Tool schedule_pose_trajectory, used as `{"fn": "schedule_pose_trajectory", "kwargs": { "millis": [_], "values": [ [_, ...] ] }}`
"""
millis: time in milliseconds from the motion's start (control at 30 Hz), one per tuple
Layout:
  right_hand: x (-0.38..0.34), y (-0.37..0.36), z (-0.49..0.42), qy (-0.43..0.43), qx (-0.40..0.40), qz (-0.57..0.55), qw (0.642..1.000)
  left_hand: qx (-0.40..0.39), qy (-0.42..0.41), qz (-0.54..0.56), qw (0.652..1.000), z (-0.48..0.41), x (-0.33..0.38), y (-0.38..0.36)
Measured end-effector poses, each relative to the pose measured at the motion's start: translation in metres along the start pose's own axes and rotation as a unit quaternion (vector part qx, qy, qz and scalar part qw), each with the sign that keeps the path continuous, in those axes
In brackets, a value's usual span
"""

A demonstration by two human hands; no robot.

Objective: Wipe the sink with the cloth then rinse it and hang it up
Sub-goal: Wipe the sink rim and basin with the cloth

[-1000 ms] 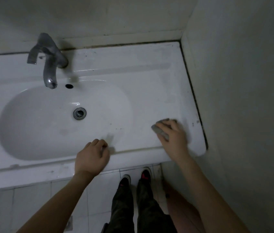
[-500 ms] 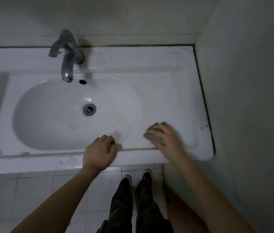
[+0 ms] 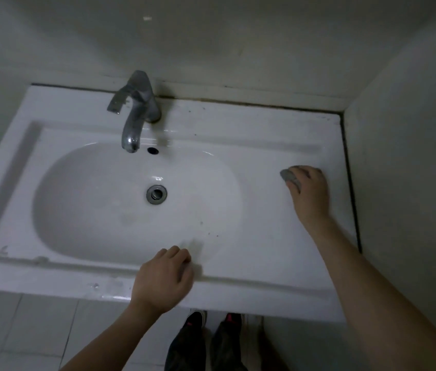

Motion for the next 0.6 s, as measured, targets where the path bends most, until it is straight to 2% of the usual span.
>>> {"fn": "schedule_pose_trajectory", "kwargs": {
  "millis": [67,133,267,400,467,600],
  "values": [
    [-0.008,-0.015,-0.023,-0.033,0.025,0.006,0.999,-0.003,0.000,-0.004,1.000,-0.001,0.000,-0.001],
    [-0.034,-0.034,-0.027,-0.024,0.022,0.003,0.999,-0.010,0.002,-0.008,1.000,-0.001,0.000,-0.002],
    [-0.091,-0.049,0.031,0.128,-0.058,-0.049,0.989,-0.018,-0.002,-0.009,1.000,0.000,0.000,-0.001],
    [-0.083,-0.030,0.092,0.212,-0.128,-0.065,0.967,-0.019,-0.002,-0.012,1.000,0.000,0.001,0.000],
    [-0.059,-0.021,0.078,0.186,-0.106,-0.047,0.976,-0.020,0.000,-0.015,1.000,0.000,0.000,-0.001],
    [-0.036,-0.013,0.017,0.035,0.001,-0.026,0.999,-0.016,0.015,-0.011,1.000,-0.001,-0.002,-0.001]
  ]
}}
Point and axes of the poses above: each hand's wrist, its own z-axis away from the middle knuckle, its own y-axis out of the back of the hand, x = y × z, the point moved 7 cm from there along -z, towards the middle knuckle, and after that the axes turned 9 degrees about -z, right-handed, at the moved point
